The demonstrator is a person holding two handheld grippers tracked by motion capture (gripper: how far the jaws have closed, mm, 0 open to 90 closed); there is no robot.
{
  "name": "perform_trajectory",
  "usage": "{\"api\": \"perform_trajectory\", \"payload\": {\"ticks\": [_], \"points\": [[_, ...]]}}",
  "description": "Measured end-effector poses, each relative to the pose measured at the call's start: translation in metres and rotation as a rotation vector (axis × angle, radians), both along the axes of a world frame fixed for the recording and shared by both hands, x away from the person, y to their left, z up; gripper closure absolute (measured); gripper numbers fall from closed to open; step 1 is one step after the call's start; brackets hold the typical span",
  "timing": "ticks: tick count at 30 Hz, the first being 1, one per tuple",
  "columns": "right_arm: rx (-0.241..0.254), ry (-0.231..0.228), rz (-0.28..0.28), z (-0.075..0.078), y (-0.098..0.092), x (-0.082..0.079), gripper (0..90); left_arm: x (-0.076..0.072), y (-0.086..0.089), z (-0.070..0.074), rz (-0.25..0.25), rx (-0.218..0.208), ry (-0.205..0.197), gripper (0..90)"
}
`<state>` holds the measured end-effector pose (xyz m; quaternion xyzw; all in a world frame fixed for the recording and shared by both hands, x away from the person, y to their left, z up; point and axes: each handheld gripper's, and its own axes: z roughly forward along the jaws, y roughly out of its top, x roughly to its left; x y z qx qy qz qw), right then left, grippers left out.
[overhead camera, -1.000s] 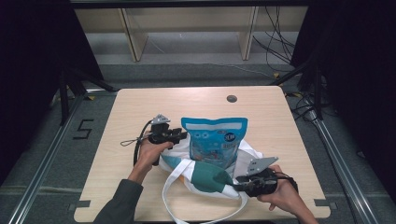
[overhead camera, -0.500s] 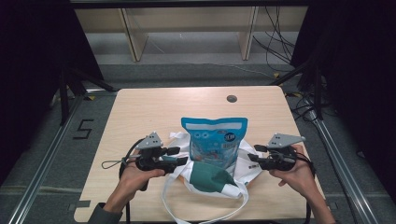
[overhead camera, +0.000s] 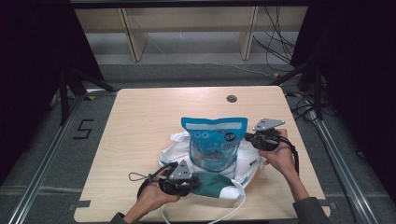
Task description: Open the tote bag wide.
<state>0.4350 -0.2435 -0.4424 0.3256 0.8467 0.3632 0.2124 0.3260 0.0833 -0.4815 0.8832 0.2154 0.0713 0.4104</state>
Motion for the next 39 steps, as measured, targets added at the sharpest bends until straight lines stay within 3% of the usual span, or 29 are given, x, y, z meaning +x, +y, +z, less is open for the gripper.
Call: {"api": "perform_trajectory", "payload": {"ticks": [2, 3, 6, 7, 9, 10, 11, 13, 15, 16, 18, 21, 24, 28, 29, 32, 33, 34, 35, 36, 38, 39], "points": [[-0.028, 0.047, -0.033, -0.013, 0.002, 0.008, 88.6, 0.004, 0.001, -0.003, 0.004, 0.014, 0.005, 79.9], [-0.064, 0.052, -0.036, -0.021, 0.003, 0.012, 88.6, 0.005, 0.001, -0.007, 0.015, 0.020, -0.004, 83.3], [-0.117, 0.088, -0.039, -0.044, 0.008, 0.016, 88.7, 0.005, -0.002, -0.011, -0.017, 0.078, -0.052, 87.5], [-0.100, 0.086, -0.053, -0.049, 0.008, 0.017, 88.7, 0.005, -0.003, -0.012, -0.030, 0.073, -0.050, 88.4], [-0.070, 0.141, -0.055, -0.049, 0.004, 0.020, 88.7, 0.008, -0.002, -0.017, 0.002, 0.057, -0.040, 89.3], [-0.068, 0.132, -0.054, -0.051, 0.003, 0.021, 88.7, 0.010, -0.002, -0.018, 0.005, 0.046, -0.027, 89.4], [-0.049, 0.094, -0.065, -0.056, 0.005, 0.021, 88.6, 0.009, -0.003, -0.017, -0.002, 0.061, -0.036, 89.4], [-0.084, 0.120, -0.057, -0.051, 0.006, 0.019, 87.8, 0.006, -0.006, -0.014, -0.003, 0.103, -0.065, 89.4], [-0.062, 0.096, -0.072, -0.051, 0.005, 0.019, 81.7, 0.002, -0.009, -0.010, 0.011, 0.117, -0.075, 89.3], [-0.055, 0.111, -0.083, -0.046, 0.002, 0.018, 76.3, 0.002, -0.009, -0.010, 0.002, 0.111, -0.078, 89.2], [-0.010, 0.108, -0.092, -0.038, -0.003, 0.015, 71.1, 0.004, -0.006, -0.009, 0.015, 0.088, -0.068, 88.5], [0.055, 0.017, -0.083, -0.016, -0.012, 0.006, 64.4, 0.008, -0.001, -0.004, 0.042, 0.020, -0.042, 85.9], [0.138, 0.017, -0.061, 0.008, -0.016, -0.014, 65.0, 0.008, 0.005, 0.009, 0.061, -0.065, -0.039, 82.0], [0.120, 0.019, -0.004, 0.016, -0.017, -0.042, 65.7, 0.014, 0.020, 0.025, 0.102, -0.093, -0.076, 75.8], [0.114, 0.023, 0.016, 0.016, -0.017, -0.049, 65.7, 0.016, 0.024, 0.028, 0.131, -0.119, -0.077, 71.8], [0.093, 0.048, 0.006, 0.013, -0.017, -0.071, 65.3, 0.027, 0.038, 0.036, 0.209, -0.111, -0.120, 62.1], [0.078, 0.026, 0.017, 0.012, -0.018, -0.072, 65.2, 0.031, 0.041, 0.038, 0.250, -0.105, -0.131, 59.8], [0.072, 0.030, 0.018, 0.010, -0.018, -0.076, 65.0, 0.039, 0.046, 0.040, 0.276, -0.078, -0.169, 58.7], [0.055, 0.013, 0.025, 0.007, -0.019, -0.078, 65.1, 0.044, 0.048, 0.040, 0.301, -0.066, -0.170, 59.0], [0.055, 0.033, 0.016, 0.006, -0.017, -0.080, 65.6, 0.054, 0.050, 0.039, 0.316, -0.051, -0.187, 59.3], [0.041, 0.016, 0.033, 0.002, -0.016, -0.078, 68.0, 0.066, 0.048, 0.034, 0.339, -0.041, -0.182, 62.7], [0.036, 0.015, 0.038, 0.001, -0.015, -0.077, 70.0, 0.076, 0.048, 0.030, 0.312, -0.009, -0.190, 66.8]]}}
